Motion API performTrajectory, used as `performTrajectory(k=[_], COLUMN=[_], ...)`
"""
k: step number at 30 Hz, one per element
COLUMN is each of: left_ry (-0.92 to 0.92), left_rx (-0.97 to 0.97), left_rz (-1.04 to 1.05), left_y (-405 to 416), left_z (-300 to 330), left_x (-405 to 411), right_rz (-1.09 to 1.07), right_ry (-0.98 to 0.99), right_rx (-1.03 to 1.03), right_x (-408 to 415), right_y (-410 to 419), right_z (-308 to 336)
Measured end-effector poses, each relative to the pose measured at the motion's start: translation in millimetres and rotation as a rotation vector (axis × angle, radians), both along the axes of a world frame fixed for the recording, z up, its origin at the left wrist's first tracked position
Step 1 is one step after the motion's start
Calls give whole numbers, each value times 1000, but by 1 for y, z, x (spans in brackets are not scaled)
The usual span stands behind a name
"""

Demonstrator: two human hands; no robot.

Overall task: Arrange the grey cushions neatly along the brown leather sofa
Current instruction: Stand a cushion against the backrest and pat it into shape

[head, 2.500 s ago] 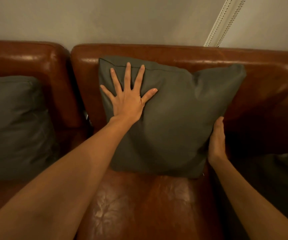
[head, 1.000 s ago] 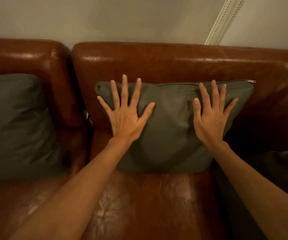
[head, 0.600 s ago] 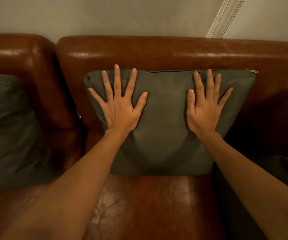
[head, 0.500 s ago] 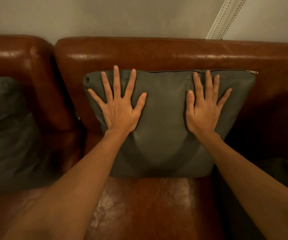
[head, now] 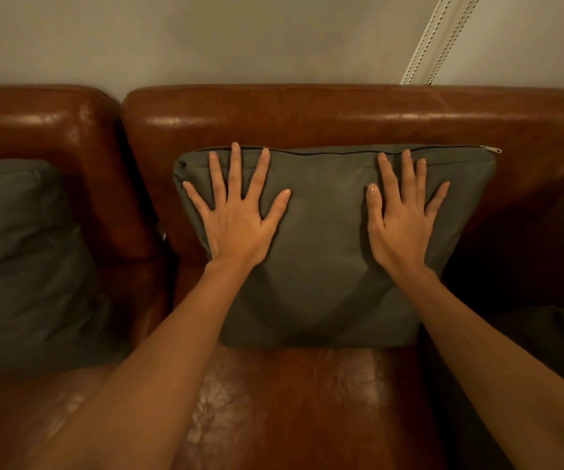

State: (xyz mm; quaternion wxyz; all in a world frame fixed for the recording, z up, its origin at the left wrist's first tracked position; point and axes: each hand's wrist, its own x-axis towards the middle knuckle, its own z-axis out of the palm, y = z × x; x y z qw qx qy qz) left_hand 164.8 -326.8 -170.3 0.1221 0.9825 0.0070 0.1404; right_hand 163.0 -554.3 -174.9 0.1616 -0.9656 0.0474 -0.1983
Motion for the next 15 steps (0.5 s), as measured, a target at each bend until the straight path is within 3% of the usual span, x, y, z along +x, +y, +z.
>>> performTrajectory(k=[7, 12, 15], left_ry=[-102, -185, -187], left_rx=[1, 50, 101], left_rz=[20, -210, -234], left_y=[-17, -37, -38], left_z=[2, -24, -35], left_x=[-25, -57, -53], right_rz=[-105, -92, -85], right_ry=[-50, -40, -39], right_rx=[66, 41, 45], right_x=[-51, -53, -43], right_y=[-8, -12, -11], right_z=[-22, -35, -38])
